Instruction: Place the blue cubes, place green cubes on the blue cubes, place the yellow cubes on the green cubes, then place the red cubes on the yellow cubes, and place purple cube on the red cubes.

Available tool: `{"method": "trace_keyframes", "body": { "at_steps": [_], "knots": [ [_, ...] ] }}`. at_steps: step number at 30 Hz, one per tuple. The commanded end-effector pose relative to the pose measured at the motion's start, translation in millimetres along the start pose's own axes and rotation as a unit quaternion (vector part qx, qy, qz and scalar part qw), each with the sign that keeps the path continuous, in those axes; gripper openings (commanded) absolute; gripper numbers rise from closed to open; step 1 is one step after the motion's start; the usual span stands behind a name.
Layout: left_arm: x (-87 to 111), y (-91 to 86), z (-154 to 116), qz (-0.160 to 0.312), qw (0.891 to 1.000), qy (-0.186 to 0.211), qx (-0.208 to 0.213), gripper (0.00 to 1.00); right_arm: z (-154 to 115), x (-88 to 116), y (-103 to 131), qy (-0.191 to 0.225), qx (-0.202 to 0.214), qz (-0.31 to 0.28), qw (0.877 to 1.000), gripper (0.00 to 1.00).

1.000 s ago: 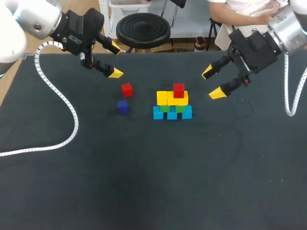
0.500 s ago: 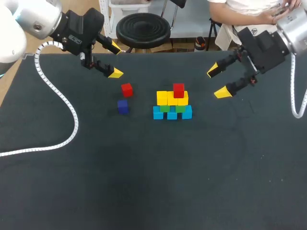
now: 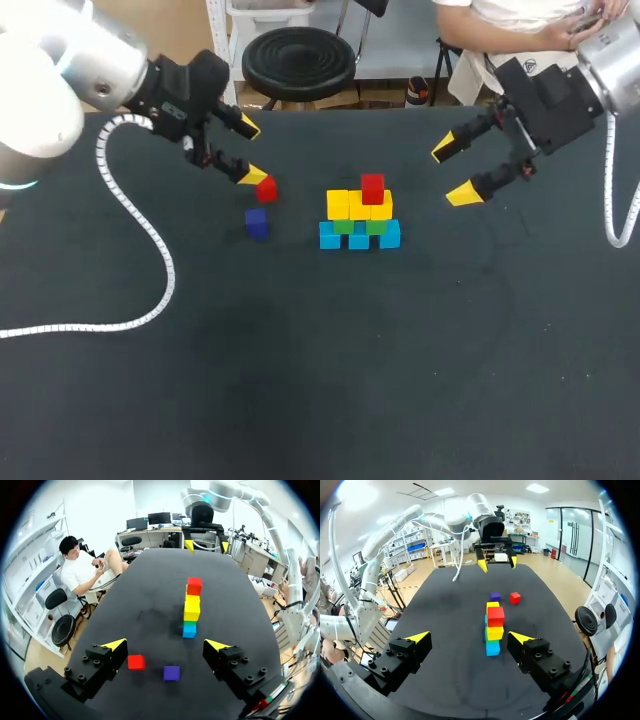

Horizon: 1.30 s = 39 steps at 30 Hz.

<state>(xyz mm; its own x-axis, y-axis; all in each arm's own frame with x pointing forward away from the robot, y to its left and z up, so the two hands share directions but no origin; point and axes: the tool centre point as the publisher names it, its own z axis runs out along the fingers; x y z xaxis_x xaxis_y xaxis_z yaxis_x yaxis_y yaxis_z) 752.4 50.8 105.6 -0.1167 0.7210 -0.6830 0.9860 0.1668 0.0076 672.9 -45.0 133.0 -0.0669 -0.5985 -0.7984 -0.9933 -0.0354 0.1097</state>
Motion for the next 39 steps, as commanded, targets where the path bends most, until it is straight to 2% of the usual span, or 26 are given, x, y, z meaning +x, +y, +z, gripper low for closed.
{"method": "trace_keyframes", "body": {
  "at_steps": [1, 3, 16, 18, 23, 26, 28, 39],
  "knots": [
    [0.6, 13.9, 13, -0.017, 1.000, 0.014, 0.019, 1.00, 0, 0, 1, 0.000, 0.001, 0.000, 1.000, 1.00],
    [2.6, 13.5, 15, -0.032, 0.997, 0.053, 0.035, 1.00, 0, 0, 1, 0.000, 0.001, 0.000, 1.000, 1.00],
    [4.0, 14.1, 19, -0.033, 0.998, 0.050, 0.034, 1.00, 0, 0, 1, 0.000, 0.001, 0.000, 1.000, 1.00],
    [8.3, 19.4, 27, -0.058, 0.996, 0.035, 0.055, 1.00, 0, 0, 1, 0.000, 0.001, 0.000, 1.000, 1.00],
    [18.7, 41.3, 43, -0.096, 0.994, 0.050, 0.024, 1.00, 0, 0, 1, 0.000, 0.001, 0.000, 1.000, 1.00],
    [22.2, 51.2, 50, -0.101, 0.993, 0.067, 0.005, 1.00, 0, 0, 1, 0.000, 0.001, 0.000, 1.000, 1.00],
    [25.4, 56.6, 56, -0.107, 0.992, 0.071, 0.007, 1.00, 0, 0, 1, 0.000, 0.001, 0.000, 1.000, 1.00],
    [51.7, 68.7, 52, -0.112, 0.990, 0.084, -0.017, 1.00, 0, 0, 1, 0.000, 0.001, 0.000, 1.000, 1.00]
  ]
}}
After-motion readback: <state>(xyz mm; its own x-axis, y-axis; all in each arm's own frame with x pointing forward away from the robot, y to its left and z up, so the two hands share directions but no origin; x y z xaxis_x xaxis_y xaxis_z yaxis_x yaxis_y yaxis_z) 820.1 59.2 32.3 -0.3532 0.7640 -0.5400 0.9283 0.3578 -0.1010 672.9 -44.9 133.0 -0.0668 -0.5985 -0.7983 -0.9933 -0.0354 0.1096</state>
